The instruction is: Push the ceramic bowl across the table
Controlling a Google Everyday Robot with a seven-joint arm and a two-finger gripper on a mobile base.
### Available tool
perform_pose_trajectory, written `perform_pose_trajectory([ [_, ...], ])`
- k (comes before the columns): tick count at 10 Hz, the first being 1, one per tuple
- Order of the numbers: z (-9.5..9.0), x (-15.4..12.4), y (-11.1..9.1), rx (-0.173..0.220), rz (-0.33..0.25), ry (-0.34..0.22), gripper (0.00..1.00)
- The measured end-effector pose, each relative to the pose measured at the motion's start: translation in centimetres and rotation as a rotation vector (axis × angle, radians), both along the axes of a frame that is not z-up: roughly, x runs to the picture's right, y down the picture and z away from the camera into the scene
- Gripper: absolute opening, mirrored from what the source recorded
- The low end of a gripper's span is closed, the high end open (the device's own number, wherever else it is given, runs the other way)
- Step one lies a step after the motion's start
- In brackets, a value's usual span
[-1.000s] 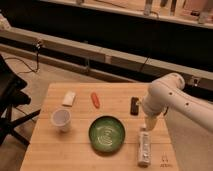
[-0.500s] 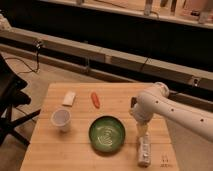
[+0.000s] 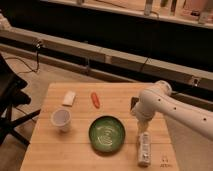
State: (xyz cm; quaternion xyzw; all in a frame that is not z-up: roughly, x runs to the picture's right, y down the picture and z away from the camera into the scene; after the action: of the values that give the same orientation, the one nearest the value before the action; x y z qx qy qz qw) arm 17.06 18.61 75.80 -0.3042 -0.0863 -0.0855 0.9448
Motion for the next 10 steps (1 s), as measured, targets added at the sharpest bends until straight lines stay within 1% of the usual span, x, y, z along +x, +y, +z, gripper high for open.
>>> perform_pose_trajectory([
  [1,0.9,0.0,0.8,-0.002,0.002,0.003,0.22],
  [2,1.6,-0.1,1.3,-0.003,0.003,0.000,0.19],
  [3,1.7,-0.1,1.3,-0.005,0.004,-0.003,0.19],
  [5,0.8,0.3,0.8,-0.016,-0.003,0.005,0.19],
  [6,0.5,0.4,0.6,-0.016,-0.007,0.006,0.19],
  [7,0.6,0.2,0.8,-0.017,-0.010,0.008,0.19],
  [9,2.0,-0.8,1.8,-0.014,-0.012,0.006,0.19],
  [10,2.3,-0.8,2.0,-0.017,-0.012,0.007,0.19],
])
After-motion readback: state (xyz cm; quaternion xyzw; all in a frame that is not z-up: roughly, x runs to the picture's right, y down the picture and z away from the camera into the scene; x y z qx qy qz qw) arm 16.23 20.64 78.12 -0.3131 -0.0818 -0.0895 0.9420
